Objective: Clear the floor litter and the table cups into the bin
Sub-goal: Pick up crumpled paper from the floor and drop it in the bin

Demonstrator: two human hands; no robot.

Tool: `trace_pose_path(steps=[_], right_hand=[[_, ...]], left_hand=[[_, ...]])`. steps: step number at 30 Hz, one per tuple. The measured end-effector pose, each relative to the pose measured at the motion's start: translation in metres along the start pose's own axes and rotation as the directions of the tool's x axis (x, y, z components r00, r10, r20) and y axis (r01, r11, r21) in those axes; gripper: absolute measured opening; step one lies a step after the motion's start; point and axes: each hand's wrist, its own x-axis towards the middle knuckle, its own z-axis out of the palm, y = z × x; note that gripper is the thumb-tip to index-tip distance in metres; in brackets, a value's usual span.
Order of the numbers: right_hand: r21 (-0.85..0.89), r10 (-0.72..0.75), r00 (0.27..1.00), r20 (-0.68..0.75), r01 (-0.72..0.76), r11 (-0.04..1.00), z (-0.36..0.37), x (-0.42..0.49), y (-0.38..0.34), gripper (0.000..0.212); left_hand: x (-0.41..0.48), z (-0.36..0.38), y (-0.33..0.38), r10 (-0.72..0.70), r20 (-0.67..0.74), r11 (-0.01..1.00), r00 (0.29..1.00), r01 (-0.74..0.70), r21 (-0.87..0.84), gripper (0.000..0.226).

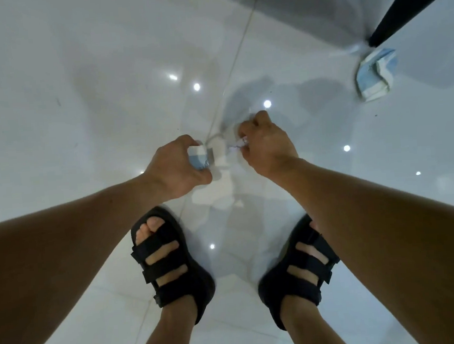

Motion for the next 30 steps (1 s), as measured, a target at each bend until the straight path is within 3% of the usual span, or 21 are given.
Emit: trace_pose_path(steps=[5,10,13,16,19,21,23,24,27,30], right_hand=[[0.355,0.196,0.981,-0.004,-0.182,0.917,-0.003,-0.016,-0.008,0.016],[0.621,0.160,0.986,0.036,-0.148,0.770,-0.036,-0.041,-0.026,0.031],[0.727,0.233,0.969,0.083,-0.219,0.651,-0.057,-0.051,-0.029,0.034],[0.783,0.284,0.951,0.124,-0.270,0.560,-0.079,-0.056,-0.024,0.028],[0.845,0.245,0.944,0.220,-0.310,0.436,-0.091,-0.061,-0.011,0.017],[0.808,0.281,0.935,0.215,-0.332,0.486,-0.094,-0.061,0.009,0.011],[0.620,0.425,0.904,0.049,-0.361,0.697,-0.094,-0.056,0.042,0.014],[0.499,0.501,0.863,-0.066,-0.407,0.765,-0.095,-0.053,0.061,0.026],[0.307,0.623,0.739,-0.258,-0.549,0.778,-0.099,-0.040,0.117,0.070],[0.209,0.612,0.743,-0.272,-0.575,0.791,-0.097,-0.018,0.154,0.090]], left_hand=[[-0.010,0.003,0.009,0.081,0.038,0.994,0.996,-0.084,0.073,0.052],[-0.015,0.003,0.041,0.187,0.111,0.980,0.976,-0.178,-0.083,0.068],[-0.023,0.004,0.064,0.316,0.119,0.940,0.941,-0.293,-0.177,0.048],[-0.027,0.005,0.078,0.391,0.088,0.920,0.916,-0.388,-0.048,0.029],[-0.026,0.010,0.084,0.434,0.087,0.901,0.897,-0.432,-0.033,0.007],[-0.022,0.018,0.084,0.437,0.027,0.899,0.899,-0.438,0.026,0.004],[-0.016,0.027,0.082,0.418,0.007,0.906,0.909,-0.417,0.068,0.010],[-0.014,0.031,0.080,0.403,0.010,0.913,0.915,-0.403,0.071,0.011],[-0.002,0.044,0.075,0.377,0.018,0.924,0.926,-0.378,0.063,0.009],[0.016,0.056,0.078,0.373,-0.013,0.927,0.928,-0.372,0.047,0.009]])
